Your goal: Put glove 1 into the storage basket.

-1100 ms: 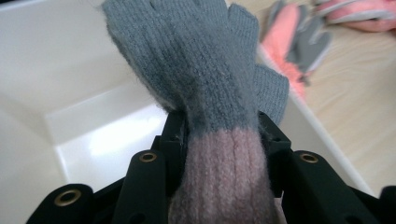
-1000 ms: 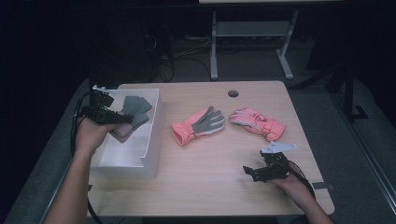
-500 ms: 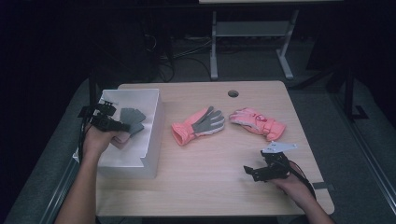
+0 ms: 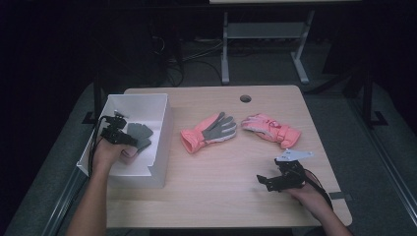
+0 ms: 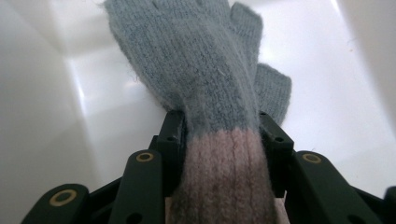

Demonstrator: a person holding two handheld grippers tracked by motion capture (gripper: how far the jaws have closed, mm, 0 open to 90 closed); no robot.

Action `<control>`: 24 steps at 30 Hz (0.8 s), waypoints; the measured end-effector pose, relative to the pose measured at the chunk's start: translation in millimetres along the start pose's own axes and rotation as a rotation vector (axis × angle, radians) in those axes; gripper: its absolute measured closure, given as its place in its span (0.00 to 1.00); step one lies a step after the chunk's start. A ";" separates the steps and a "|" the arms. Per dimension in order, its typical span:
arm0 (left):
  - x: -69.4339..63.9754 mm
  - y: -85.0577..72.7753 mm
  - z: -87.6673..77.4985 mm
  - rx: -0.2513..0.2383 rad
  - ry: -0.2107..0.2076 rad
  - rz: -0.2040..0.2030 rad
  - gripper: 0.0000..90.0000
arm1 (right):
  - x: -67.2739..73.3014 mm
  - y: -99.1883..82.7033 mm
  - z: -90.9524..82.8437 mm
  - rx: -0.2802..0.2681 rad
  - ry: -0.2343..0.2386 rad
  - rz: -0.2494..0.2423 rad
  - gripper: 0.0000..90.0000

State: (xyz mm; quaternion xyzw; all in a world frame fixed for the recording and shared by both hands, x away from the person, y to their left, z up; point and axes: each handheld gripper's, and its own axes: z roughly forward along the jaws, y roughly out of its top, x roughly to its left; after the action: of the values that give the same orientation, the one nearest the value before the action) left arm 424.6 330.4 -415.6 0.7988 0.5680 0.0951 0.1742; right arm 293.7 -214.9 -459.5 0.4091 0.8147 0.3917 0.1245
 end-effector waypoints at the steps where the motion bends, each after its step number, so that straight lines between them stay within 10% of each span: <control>1: -0.4 -0.6 2.3 0.011 0.007 -0.005 0.61 | -0.4 -0.1 0.0 0.001 0.000 -0.003 0.05; 11: -7.9 6.5 0.9 0.043 0.056 -0.008 0.21 | 0.0 -0.5 -0.4 0.002 0.000 0.000 0.05; 24: -10.6 16.6 -38.8 -0.062 -0.017 0.022 0.18 | 0.5 -0.3 0.1 0.000 0.001 0.001 0.05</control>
State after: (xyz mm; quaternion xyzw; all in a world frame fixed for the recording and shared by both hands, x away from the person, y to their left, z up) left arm 422.0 322.2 -373.0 0.8001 0.5543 0.1079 0.2026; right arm 293.3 -214.6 -459.7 0.4092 0.8146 0.3920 0.1238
